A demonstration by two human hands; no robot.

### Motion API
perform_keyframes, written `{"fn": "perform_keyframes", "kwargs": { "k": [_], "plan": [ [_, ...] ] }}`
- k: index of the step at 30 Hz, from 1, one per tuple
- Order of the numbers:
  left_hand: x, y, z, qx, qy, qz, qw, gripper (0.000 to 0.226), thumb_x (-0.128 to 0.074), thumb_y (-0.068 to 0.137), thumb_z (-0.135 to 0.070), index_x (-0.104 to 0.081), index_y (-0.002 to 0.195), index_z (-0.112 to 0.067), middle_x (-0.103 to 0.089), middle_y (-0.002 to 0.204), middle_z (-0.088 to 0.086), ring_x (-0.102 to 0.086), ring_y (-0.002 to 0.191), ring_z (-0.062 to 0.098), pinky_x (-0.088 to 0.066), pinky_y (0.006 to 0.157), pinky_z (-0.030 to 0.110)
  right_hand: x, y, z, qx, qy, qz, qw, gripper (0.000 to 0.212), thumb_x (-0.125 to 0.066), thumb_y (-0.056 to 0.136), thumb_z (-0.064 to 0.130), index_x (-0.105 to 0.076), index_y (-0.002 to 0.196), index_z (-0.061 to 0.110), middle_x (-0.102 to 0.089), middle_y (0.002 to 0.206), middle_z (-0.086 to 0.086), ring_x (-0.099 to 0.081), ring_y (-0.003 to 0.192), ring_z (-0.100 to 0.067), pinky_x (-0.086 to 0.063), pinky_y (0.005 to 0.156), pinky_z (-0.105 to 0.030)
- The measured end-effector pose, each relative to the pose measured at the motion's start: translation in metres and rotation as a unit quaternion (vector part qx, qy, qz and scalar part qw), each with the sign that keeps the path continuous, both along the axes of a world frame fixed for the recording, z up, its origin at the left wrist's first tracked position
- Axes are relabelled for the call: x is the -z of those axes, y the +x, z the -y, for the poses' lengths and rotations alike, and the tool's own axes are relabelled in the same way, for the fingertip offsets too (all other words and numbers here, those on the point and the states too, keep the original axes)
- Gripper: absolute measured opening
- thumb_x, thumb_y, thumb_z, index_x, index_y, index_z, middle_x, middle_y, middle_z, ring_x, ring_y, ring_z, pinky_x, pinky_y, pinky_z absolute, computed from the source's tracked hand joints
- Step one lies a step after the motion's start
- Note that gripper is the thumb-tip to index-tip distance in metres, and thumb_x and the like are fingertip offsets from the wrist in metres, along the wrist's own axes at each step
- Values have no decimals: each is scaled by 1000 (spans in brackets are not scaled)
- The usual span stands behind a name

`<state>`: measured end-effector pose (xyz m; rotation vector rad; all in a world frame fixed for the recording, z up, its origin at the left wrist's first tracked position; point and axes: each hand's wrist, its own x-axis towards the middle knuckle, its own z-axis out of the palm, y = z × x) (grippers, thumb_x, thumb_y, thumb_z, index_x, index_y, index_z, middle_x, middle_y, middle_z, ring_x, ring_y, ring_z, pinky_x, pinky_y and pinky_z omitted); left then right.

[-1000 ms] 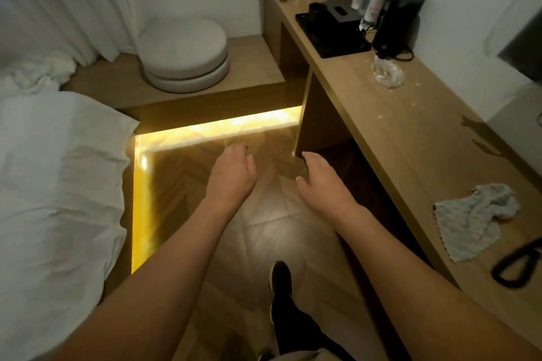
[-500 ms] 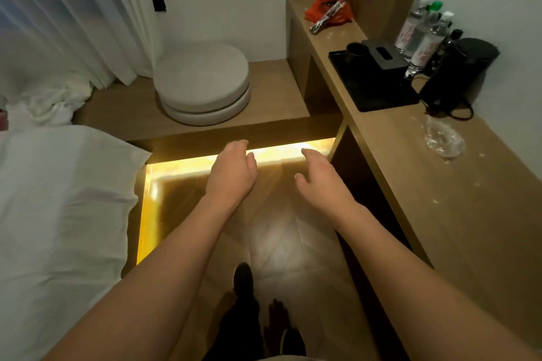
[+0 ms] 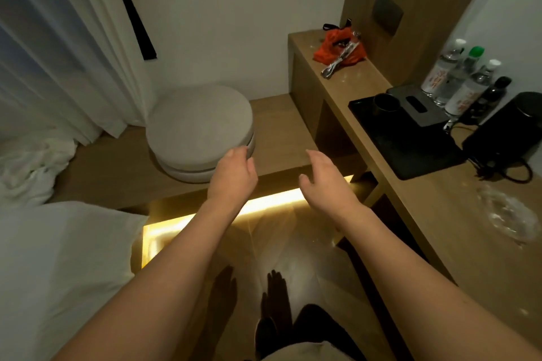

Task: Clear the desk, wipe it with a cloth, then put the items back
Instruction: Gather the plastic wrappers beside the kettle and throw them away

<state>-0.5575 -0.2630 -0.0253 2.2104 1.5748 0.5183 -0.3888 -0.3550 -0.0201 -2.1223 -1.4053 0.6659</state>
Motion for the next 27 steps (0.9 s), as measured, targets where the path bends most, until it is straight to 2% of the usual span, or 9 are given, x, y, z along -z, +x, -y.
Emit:
{"fn": "perform_keyframes", "kwargs": {
  "k": [2, 5, 8, 14, 21, 27],
  "plan": [
    [3, 13, -32, 2, -9, 1, 1000, 36, -45, 104, -21, -56, 136, -7, -60, 132, 12, -59, 118, 26, -39, 90, 26, 4, 12, -28, 4, -8, -5, 1000, 62, -55, 99, 25, -27, 154, 27, -28, 160, 4, -31, 146, -17, -31, 110, -31],
    [10, 38, -81, 11, -15, -4, 1000, 38, -45, 104, -21, -55, 138, -6, -59, 134, 14, -58, 119, 29, -44, 99, 35, 11, 36, -73, 4, -12, -9, 1000, 62, -55, 99, 25, -25, 154, 28, -28, 160, 4, -29, 146, -16, -29, 110, -30],
    [14, 66, -133, 12, -9, -8, 1000, 41, -45, 103, -20, -53, 140, -5, -57, 137, 16, -56, 123, 31, -43, 103, 37, 15, 64, -123, -3, -11, -14, 1000, 62, -54, 99, 25, -25, 155, 27, -28, 160, 4, -28, 146, -16, -27, 111, -29],
    [8, 118, -231, 9, -11, -19, 1000, 41, -45, 103, -18, -53, 139, -2, -56, 139, 19, -54, 126, 33, -40, 106, 36, 5, 121, -222, 1, 9, -20, 1000, 61, -54, 100, 24, -26, 154, 25, -29, 160, 3, -31, 145, -17, -29, 112, -31],
    [0, 165, -315, 19, -9, -19, 1000, 42, -42, 105, -22, -49, 144, -6, -54, 143, 14, -52, 130, 28, -40, 107, 35, 0, 163, -304, 14, 13, -23, 1000, 62, -54, 100, 25, -26, 155, 24, -29, 160, 2, -29, 146, -16, -27, 113, -30],
    [7, 207, -394, 54, -15, -11, 998, 40, -42, 106, -22, -53, 140, -4, -58, 137, 16, -55, 124, 30, -41, 103, 34, 2, 194, -370, 49, 3, -21, 999, 62, -53, 100, 24, -26, 155, 21, -27, 161, 1, -28, 146, -16, -25, 114, -30]
  ]
}}
